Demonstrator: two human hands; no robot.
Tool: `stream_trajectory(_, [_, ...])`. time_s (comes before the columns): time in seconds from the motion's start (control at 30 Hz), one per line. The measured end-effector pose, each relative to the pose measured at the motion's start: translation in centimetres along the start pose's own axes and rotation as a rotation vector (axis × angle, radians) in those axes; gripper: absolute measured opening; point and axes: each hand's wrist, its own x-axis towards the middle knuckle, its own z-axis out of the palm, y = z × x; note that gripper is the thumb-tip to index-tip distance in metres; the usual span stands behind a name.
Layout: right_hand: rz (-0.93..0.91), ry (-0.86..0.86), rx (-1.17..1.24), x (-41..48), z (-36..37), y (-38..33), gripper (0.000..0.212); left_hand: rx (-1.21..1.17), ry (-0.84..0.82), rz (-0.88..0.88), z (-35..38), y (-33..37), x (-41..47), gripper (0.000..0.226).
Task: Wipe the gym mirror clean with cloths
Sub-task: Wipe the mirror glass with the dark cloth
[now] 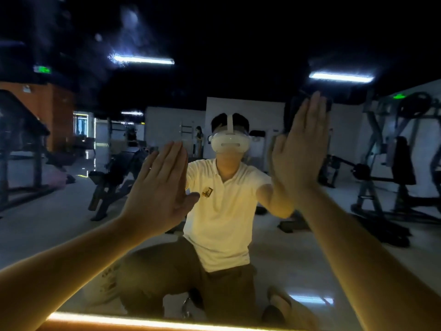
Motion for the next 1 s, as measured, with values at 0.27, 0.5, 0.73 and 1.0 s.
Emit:
stream_trajectory(0.27, [-1.028, -0.211, -0.038, -10.5, 2.8, -8.3, 0.071, -0.011, 0.263, 0.078, -2.0, -4.6, 5.4, 0.059])
stream_trajectory(0.5, [-0.234, -0.051, -0.040, 3.6, -0.9, -1.0, 0.069, -0.043, 0.246, -0.018, -2.9, -7.7, 10.9, 0.085])
stream_trajectory(0.73, [0.009, 0.089, -0.094, 6.1, 1.2, -9.3, 0.071, -0.031, 0.288, 0.029, -3.9, -8.5, 11.7, 0.068])
stream_trajectory(1.0, [-0.735, -0.066, -0.200, 7.9, 1.2, -9.3, 0.076, -0.122, 0.417, -0.031, -6.4, -9.3, 19.6, 0.066])
